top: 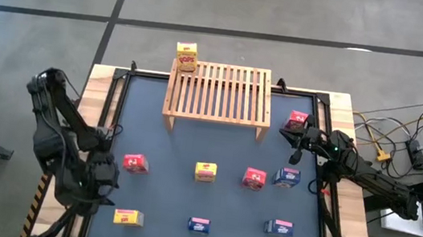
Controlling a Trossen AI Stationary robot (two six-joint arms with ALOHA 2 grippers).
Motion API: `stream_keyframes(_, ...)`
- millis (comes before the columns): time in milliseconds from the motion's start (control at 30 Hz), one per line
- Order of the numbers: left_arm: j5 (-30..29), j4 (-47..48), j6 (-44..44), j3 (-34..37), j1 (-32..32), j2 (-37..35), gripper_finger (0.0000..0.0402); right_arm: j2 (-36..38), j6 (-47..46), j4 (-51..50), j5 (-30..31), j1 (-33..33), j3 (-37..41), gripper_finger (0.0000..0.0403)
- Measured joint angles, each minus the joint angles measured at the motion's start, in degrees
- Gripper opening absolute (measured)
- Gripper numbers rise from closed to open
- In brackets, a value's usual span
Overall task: Stack cereal on shelf
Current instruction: Put the bottom yellow cereal box on the shelf aligned with the other yellow cereal box
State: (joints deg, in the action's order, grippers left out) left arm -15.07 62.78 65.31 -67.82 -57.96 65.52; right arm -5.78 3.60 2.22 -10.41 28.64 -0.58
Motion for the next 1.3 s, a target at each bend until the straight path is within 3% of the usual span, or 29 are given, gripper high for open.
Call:
stream_keyframes(633, -2.8, -3.9, 4.8, -1.1, -4.1, 7.1, 0.0250, 0.0, 0.0, 0.0, 0.0, 0.0, 0.0, 0.0009)
stream_keyframes(933, -3.2, -3.9, 6.9, -1.1, -4.7, 9.0, 0.0299, 0.0, 0.0, 0.0, 0.0, 0.0, 0.0, 0.0009)
stream_keyframes(1300, -17.4, -3.9, 13.6, -0.8, -13.3, 8.4, 0.0313, 0.0, 0.0, 0.0, 0.0, 0.0, 0.0, 0.0009)
